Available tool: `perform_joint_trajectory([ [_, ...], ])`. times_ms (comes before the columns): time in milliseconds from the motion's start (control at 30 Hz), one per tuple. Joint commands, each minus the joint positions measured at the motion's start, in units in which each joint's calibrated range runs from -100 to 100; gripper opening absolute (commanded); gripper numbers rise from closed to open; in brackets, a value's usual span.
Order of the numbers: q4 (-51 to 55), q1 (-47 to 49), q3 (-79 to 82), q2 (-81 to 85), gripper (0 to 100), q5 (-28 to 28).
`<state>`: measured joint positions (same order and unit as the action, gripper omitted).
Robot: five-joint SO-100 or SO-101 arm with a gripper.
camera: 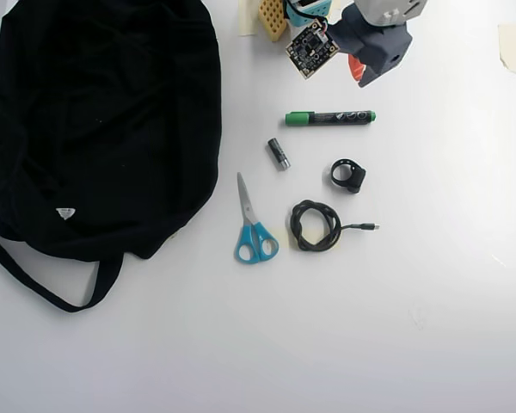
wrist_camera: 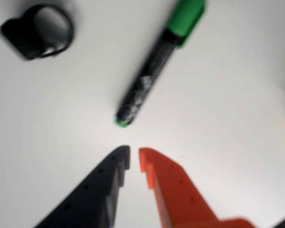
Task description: Put the green marker into the black bag
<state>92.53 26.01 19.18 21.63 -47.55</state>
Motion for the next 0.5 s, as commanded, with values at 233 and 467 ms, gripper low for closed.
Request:
perform_joint_trajectory([
  [233,-8.21,-0.06,8.58,0.36,23,-15.90],
  [467,-14.23,-2.82,16.49,0.28,24,-17.74],
])
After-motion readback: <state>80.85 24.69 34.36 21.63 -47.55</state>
